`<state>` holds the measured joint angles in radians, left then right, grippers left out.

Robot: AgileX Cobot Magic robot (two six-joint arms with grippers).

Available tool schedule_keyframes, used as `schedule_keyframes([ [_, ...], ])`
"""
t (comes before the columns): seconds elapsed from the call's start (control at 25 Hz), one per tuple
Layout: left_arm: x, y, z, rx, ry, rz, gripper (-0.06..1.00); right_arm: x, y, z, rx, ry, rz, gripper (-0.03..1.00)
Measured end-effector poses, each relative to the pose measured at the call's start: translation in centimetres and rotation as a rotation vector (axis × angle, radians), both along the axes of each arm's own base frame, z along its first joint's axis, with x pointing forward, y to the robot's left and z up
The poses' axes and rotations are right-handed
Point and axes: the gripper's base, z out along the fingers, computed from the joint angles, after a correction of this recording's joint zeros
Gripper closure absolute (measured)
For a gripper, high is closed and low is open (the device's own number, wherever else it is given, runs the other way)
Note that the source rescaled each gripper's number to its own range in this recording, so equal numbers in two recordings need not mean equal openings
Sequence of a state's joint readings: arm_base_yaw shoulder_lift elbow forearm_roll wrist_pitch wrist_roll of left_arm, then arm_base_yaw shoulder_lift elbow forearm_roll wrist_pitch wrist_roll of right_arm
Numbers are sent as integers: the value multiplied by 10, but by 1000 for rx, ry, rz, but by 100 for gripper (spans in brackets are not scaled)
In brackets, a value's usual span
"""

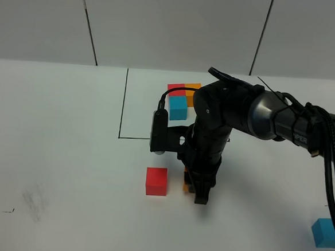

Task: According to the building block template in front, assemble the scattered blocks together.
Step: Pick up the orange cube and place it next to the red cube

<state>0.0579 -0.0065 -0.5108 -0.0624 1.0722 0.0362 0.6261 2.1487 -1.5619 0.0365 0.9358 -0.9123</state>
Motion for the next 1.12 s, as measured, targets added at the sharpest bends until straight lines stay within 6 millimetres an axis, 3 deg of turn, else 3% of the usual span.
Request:
schedule_keyframes([
  [0.64,0,0,0,0,0,0,15,-7,9,0,-45,-30,51,97],
  [0.96,0,0,0,0,0,0,15,9,22,6,-52,-23,50,97],
  [1.12,0,0,0,0,0,0,15,11,23,0,-71,11,48,97],
])
